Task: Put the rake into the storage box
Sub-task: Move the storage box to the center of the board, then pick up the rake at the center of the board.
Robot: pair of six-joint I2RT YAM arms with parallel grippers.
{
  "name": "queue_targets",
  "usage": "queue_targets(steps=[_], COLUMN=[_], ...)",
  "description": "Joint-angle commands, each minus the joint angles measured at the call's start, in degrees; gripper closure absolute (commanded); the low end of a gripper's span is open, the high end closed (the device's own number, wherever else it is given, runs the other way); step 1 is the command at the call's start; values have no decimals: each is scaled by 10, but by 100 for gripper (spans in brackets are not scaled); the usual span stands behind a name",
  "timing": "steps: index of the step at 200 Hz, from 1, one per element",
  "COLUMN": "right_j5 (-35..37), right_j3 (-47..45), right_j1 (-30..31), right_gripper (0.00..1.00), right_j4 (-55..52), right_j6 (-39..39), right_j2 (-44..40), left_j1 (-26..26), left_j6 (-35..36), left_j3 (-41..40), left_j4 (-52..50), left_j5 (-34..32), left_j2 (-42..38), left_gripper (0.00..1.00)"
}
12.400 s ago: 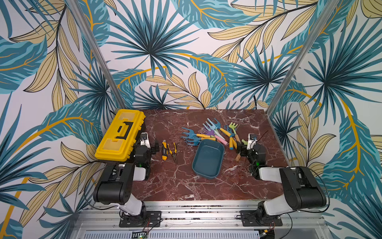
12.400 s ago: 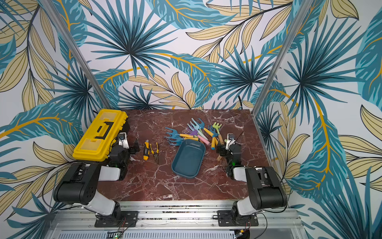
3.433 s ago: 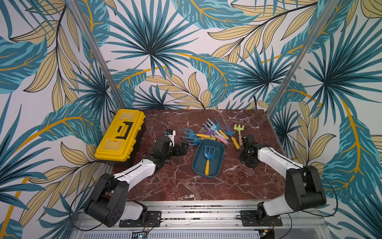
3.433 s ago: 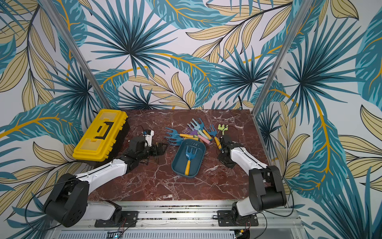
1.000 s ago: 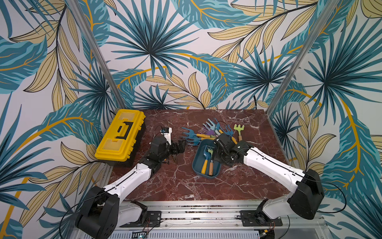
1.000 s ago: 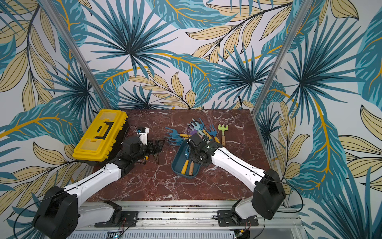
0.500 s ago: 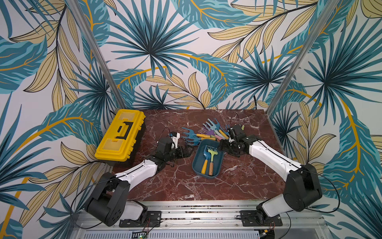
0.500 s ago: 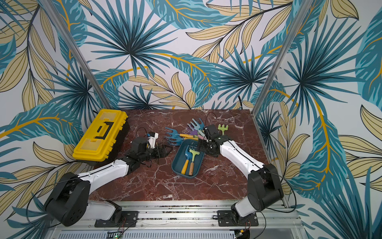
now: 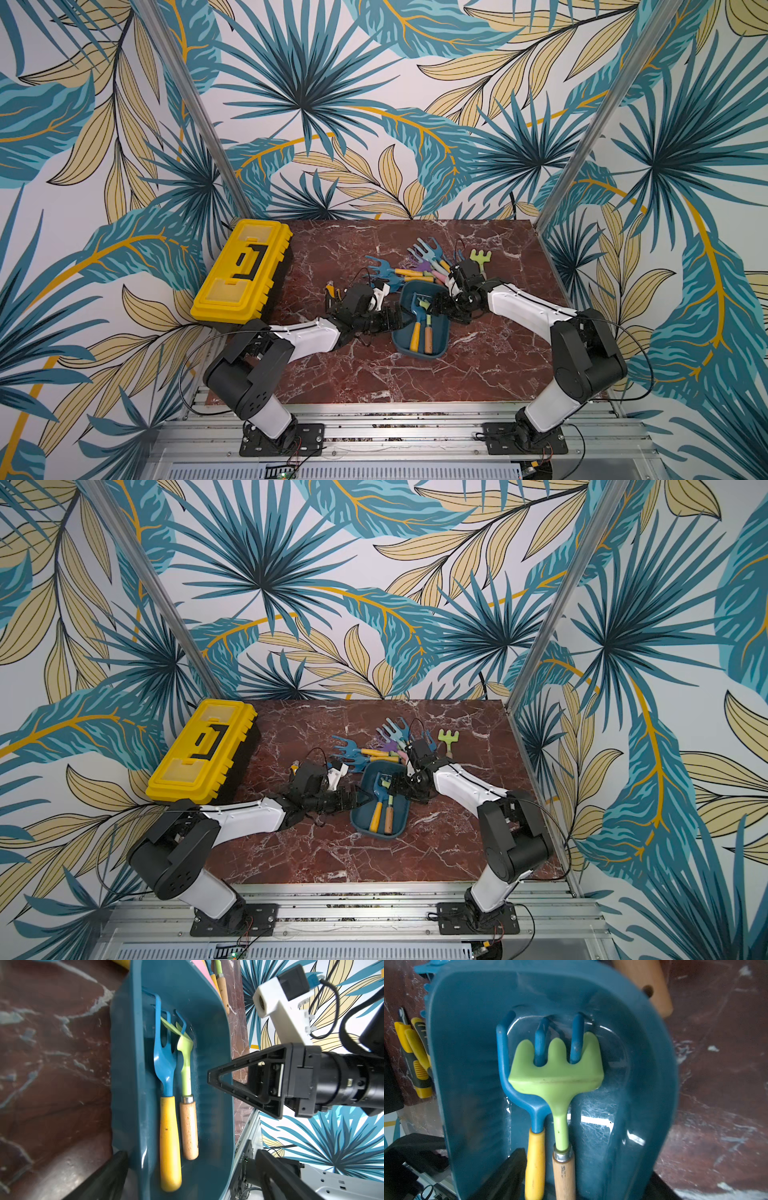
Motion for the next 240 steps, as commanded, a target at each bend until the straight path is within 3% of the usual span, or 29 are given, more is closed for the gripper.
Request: queue_targets(steps=[1, 91, 119, 147, 172, 200, 240], right_j5=[-51, -54, 46, 126, 149, 173, 182], right_j3=[-25, -29, -27, -26, -20, 26, 123], right_j1=[26, 121, 119, 87, 40, -19, -87], right_gripper=[24, 24, 23, 21, 19, 17, 15], right_j4=[33, 66, 11, -43, -65, -94, -113], right_j6=[5, 35, 30, 16, -14, -55, -99], right_j2=[-11, 3, -33, -80, -112, -99, -12], left_j1=[-22, -28, -22, -6, 19, 44, 73], left_j6=[-25, -5, 14, 43, 80, 132, 204], left_j3=[-25, -126, -98, -42, 6, 57, 164], left_j4=[23, -169, -262, -366, -423, -400, -363], left_j5=[10, -144, -202, -254, -286, -299, -291], left_j2=[-46, -218, -235, -240, -239, -225, -133], left_gripper=[0, 0, 0, 0, 0, 0, 0])
